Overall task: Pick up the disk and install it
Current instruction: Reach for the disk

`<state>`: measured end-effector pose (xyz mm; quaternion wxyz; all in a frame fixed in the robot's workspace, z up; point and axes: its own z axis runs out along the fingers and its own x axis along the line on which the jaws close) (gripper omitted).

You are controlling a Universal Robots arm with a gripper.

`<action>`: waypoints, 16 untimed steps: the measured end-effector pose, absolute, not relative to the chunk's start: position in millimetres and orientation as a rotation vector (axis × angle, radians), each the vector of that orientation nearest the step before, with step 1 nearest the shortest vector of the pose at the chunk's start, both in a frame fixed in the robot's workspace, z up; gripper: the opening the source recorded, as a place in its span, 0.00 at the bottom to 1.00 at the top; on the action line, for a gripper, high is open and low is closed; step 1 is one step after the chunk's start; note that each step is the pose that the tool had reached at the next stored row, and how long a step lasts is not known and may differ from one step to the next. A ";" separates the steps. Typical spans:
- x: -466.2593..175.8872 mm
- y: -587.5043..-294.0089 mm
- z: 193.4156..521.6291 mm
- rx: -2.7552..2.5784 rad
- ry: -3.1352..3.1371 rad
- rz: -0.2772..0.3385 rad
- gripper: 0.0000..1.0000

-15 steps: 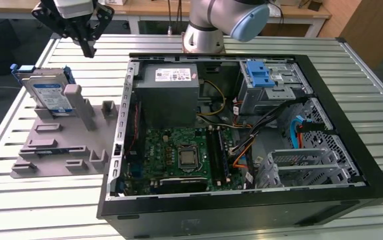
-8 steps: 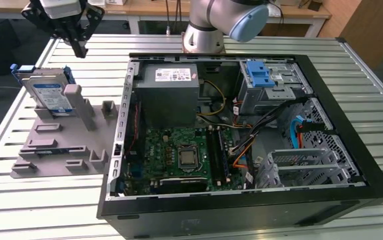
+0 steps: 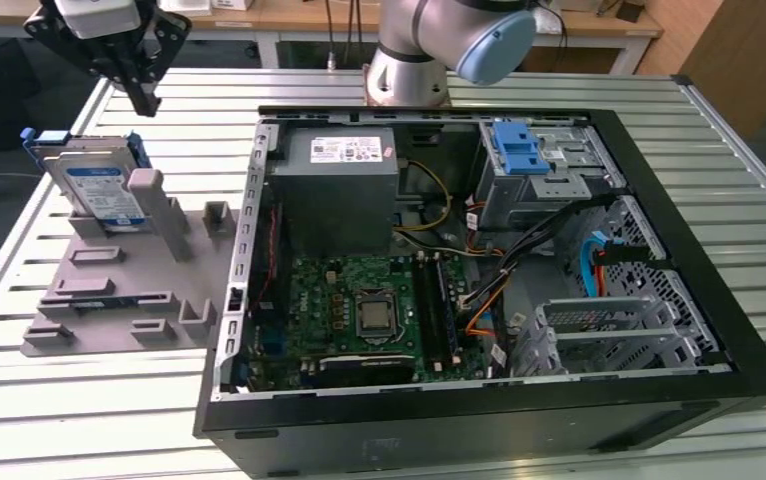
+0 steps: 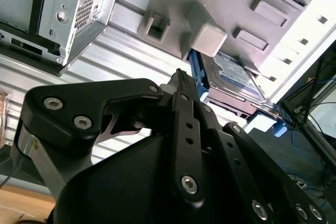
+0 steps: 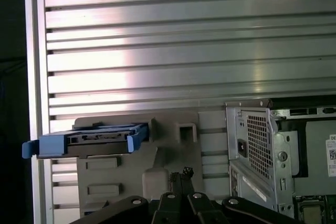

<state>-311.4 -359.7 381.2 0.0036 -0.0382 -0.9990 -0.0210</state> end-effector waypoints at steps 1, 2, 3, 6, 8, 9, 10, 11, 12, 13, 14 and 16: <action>-313.2 -359.5 381.0 -0.120 -3.132 -0.066 0.11; -315.0 -359.3 380.8 -0.120 -3.132 -0.066 0.11; -316.7 -359.1 380.5 -0.120 -3.132 -0.066 0.11; -322.0 -358.4 379.7 -0.120 -3.132 -0.066 0.11; -325.6 -357.8 379.1 -0.120 -3.132 -0.066 0.11; -327.3 -357.5 378.8 -0.120 -3.131 -0.066 0.11; -329.0 -357.4 378.4 -0.120 -3.132 -0.066 0.11; -330.7 -357.2 378.1 -0.120 -3.131 -0.066 0.11; -332.3 -357.0 377.7 -0.120 -3.132 -0.066 0.11; -334.0 -356.9 377.4 -0.120 -3.132 -0.066 0.11; -335.6 -356.7 377.1 -0.120 -3.132 -0.066 0.11; -338.8 -356.3 376.4 -0.120 -3.132 -0.066 0.11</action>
